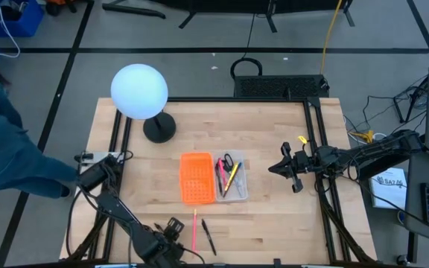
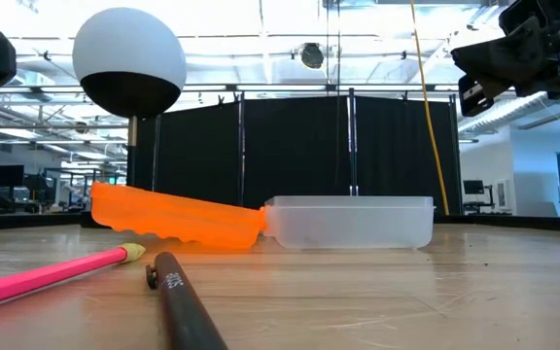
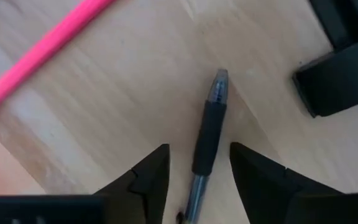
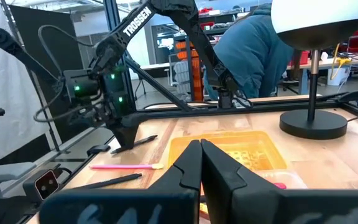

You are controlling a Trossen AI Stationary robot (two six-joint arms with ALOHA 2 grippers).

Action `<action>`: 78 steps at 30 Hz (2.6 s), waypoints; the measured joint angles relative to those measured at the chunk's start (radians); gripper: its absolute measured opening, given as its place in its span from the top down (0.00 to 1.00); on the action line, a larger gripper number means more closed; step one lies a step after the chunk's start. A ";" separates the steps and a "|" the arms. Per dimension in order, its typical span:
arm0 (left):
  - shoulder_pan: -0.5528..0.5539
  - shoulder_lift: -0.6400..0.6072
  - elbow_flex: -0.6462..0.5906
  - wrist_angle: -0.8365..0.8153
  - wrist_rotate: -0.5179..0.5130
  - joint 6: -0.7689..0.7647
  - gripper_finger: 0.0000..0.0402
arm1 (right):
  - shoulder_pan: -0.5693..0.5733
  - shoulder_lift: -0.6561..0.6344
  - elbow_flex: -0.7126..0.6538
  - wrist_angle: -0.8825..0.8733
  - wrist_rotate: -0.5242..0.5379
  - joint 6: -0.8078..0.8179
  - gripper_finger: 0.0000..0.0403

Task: Pick & place school supplies into a supply box
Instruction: Put the left black pen into the orange and white supply box

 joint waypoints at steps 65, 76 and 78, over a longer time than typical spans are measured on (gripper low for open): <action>0.718 0.023 0.157 0.092 -0.048 1.797 0.93 | 0.000 0.000 0.000 -0.032 0.031 -0.054 1.00; 0.746 0.023 0.097 0.157 0.016 1.730 0.92 | 0.000 0.000 0.000 -0.033 0.031 -0.074 1.00; 0.746 0.023 0.097 0.156 0.015 1.728 0.87 | 0.000 0.000 0.000 -0.033 0.031 -0.079 1.00</action>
